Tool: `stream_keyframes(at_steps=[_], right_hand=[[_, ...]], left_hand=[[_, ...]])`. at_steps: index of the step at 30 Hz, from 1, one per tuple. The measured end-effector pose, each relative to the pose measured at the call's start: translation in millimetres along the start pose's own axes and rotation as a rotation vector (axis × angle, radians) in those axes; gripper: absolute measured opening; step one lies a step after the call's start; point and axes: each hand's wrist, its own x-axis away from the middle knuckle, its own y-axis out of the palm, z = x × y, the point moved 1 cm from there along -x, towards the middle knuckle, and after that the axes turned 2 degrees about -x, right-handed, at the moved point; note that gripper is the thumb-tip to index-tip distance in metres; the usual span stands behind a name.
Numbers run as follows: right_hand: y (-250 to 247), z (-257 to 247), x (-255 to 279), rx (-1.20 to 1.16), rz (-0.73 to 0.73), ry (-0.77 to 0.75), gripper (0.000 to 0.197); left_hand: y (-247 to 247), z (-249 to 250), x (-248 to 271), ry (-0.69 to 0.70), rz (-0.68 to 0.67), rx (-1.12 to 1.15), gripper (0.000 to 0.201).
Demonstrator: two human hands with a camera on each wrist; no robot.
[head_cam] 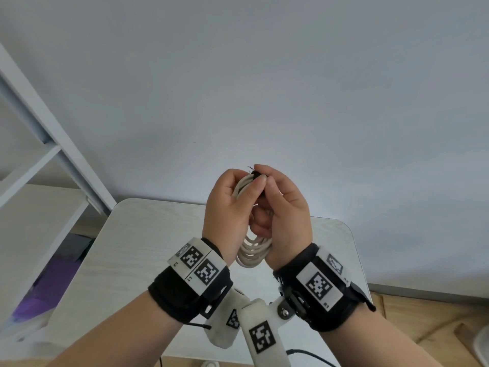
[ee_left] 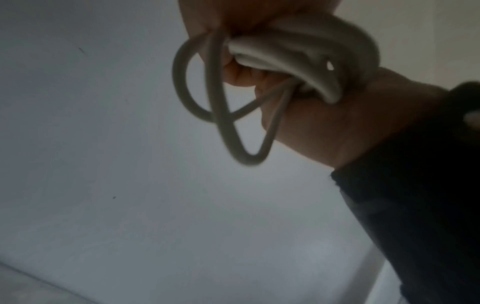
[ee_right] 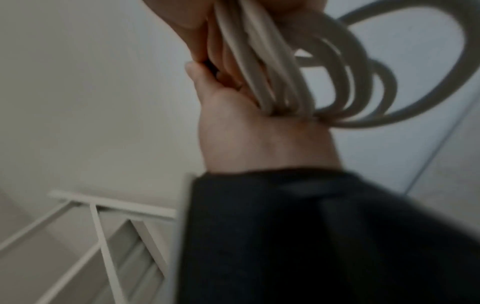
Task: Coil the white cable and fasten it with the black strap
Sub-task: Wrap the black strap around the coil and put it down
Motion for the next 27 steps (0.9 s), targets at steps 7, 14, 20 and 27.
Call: stream_keyframes(at_steps=[7,14,20,27], right_hand=[[-5,-1,-11,-0.025,-0.062,0.078,0.023],[-20,-6,-20,-0.009,-0.199,0.159,0.037],[-24,-6,-20,-0.056,-0.305,0.151,0.04],[-31,9,-19,0.243,-0.201,0.144,0.027]], left_hand=[[-4,-1,-7,0.021,-0.032,-0.087,0.023],[-16,2,-19,-0.024,-0.085,-0.091,0.02],[-19,-1,-26,-0.018,-0.097,-0.087,0.018],[-19,-16,-24,-0.09,-0.109,-0.182,0.028]])
